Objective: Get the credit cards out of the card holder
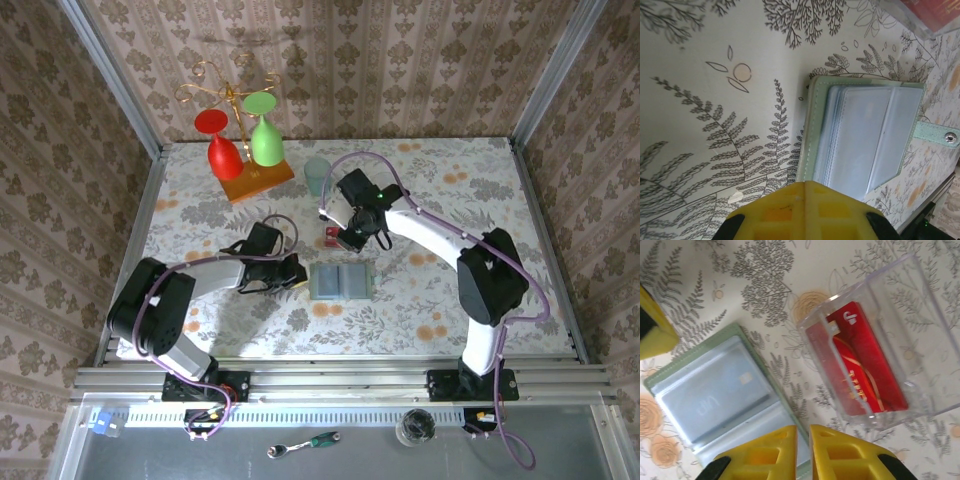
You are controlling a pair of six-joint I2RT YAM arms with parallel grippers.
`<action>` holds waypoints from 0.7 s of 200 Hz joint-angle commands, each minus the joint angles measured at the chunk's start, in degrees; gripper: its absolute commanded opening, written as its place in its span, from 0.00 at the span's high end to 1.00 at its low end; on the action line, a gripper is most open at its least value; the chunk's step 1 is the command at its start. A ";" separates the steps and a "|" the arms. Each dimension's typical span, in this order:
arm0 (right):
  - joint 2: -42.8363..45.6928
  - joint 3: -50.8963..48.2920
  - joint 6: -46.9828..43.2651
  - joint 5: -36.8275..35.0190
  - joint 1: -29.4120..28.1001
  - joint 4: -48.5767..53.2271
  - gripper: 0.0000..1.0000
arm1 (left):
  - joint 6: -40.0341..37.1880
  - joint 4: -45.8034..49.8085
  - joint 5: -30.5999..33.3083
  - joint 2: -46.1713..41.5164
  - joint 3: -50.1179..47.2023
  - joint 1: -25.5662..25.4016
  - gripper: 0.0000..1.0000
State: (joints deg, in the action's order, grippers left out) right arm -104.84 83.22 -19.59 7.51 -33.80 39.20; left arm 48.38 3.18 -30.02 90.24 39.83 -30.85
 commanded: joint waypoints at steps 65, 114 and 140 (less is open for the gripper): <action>9.89 -15.33 30.37 8.84 -0.56 -16.15 0.79 | 1.00 -1.07 0.97 1.25 2.26 -2.53 1.00; 10.95 -22.17 46.73 12.76 -1.18 -25.41 0.79 | 0.83 -0.14 2.77 1.46 2.31 -3.78 1.00; 10.40 -23.87 51.50 13.68 -1.40 -26.92 0.79 | 0.73 -0.36 2.62 2.21 2.59 -3.91 1.00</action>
State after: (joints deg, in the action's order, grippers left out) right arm -95.61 60.58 23.29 18.48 -34.63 16.45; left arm 48.45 2.55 -28.23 91.02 40.84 -34.46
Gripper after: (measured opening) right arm 0.210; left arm 0.064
